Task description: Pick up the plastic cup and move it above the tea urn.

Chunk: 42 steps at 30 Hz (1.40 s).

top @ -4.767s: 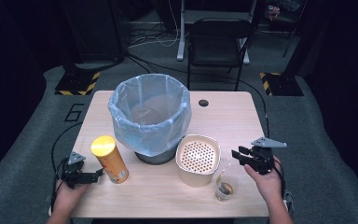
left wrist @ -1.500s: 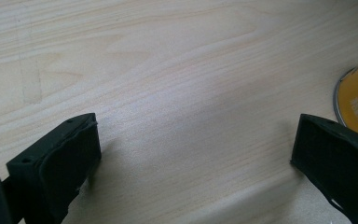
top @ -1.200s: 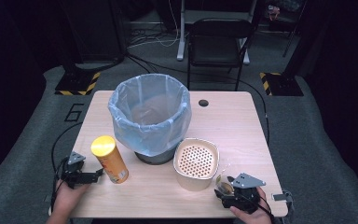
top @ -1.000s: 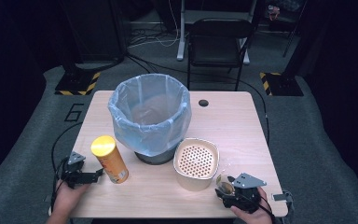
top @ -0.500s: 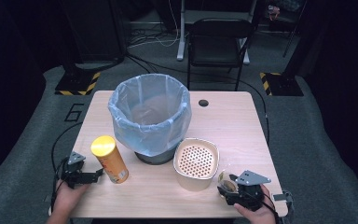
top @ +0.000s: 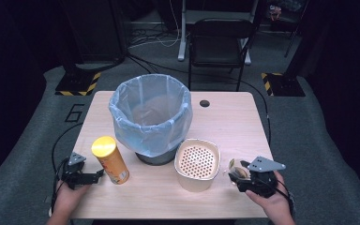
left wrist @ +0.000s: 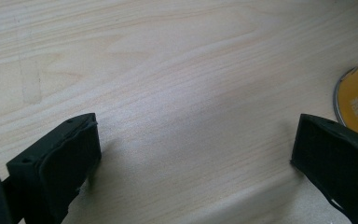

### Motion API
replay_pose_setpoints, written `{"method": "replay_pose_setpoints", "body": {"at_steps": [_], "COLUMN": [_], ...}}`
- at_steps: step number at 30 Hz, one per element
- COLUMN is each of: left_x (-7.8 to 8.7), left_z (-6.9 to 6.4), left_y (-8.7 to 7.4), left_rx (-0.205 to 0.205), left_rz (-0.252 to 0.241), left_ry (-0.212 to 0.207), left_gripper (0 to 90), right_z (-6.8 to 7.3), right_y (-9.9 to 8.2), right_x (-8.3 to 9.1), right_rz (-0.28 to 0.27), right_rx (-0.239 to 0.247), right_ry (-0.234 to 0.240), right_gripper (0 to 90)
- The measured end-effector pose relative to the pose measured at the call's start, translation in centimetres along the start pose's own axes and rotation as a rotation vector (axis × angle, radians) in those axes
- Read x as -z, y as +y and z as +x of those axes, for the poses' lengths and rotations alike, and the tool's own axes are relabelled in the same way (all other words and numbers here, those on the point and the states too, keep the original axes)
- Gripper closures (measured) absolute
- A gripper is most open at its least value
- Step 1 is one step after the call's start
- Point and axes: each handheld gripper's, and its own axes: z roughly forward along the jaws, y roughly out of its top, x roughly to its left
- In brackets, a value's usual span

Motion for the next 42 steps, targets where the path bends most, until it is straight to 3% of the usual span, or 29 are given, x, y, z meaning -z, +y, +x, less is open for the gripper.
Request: {"method": "replay_pose_setpoints", "body": {"at_steps": [7,21,32,42], "left_x": [0.0,0.0,0.0,0.0], "left_z": [0.0,0.0,0.0,0.0], "left_y": [0.0,0.0,0.0,0.0], "left_rx": [0.0,0.0,0.0,-0.001], "left_rz": [0.0,0.0,0.0,0.0], "left_ry": [0.0,0.0,0.0,0.0], "left_gripper": [1.0,1.0,1.0,1.0], "right_z": [-1.9,-3.7,-4.2,-6.4], "right_y": [1.8,4.8,6.8,8.4], "right_x": [0.2,-0.5,-1.8,-4.3], "right_rz": [-0.032,-0.034,-0.047,-0.06], "right_rx": [-0.015,-0.002,0.041,0.069], "right_ry": [0.002,0.021,0.028,0.04], "right_gripper": [34.6,34.6,34.8,34.9]}}
